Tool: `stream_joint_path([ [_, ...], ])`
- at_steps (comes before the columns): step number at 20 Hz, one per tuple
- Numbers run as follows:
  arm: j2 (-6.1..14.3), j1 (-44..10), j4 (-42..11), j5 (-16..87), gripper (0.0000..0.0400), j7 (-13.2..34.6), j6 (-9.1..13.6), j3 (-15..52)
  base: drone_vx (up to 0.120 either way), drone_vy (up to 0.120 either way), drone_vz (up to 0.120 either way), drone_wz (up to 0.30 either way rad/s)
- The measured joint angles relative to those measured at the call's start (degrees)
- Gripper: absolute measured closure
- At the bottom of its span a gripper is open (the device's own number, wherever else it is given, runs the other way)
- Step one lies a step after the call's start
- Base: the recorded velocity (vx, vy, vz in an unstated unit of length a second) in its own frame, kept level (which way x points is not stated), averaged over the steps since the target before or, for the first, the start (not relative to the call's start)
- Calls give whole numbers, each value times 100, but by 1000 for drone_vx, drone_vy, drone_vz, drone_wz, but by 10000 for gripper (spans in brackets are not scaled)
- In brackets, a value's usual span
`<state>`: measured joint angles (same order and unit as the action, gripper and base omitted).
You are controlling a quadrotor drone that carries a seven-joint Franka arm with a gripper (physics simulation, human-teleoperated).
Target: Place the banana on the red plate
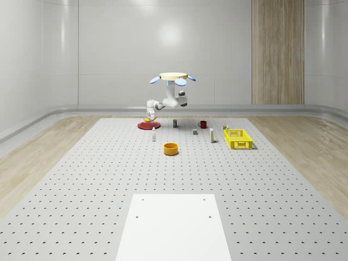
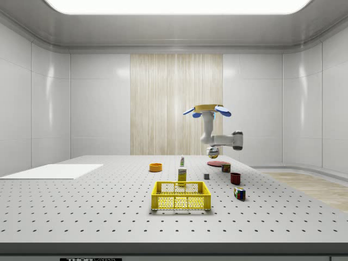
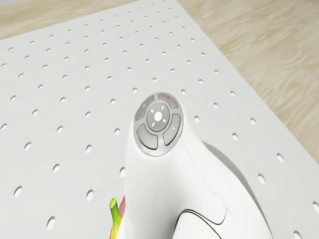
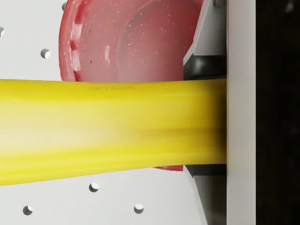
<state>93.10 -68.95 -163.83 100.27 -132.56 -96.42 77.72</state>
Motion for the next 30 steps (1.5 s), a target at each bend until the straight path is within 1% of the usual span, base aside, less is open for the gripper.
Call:
stream_joint_path([
  [5, 2, 45, -28, 9, 208, -25, 2, -7, 0, 0, 0, 0],
  [11, 38, 521, -308, 99, 208, -227, 8, -77, 0, 0, 0, 0],
  [15, 48, 737, -399, 131, 208, -358, 13, -101, 0, 0, 0, 0],
  [22, 45, 1009, -247, 73, 208, -787, -3, -58, 0, 0, 0, 0],
  [30, 33, 1158, -5, -9, 208, -1189, -22, 3, 0, 0, 0, 0],
])
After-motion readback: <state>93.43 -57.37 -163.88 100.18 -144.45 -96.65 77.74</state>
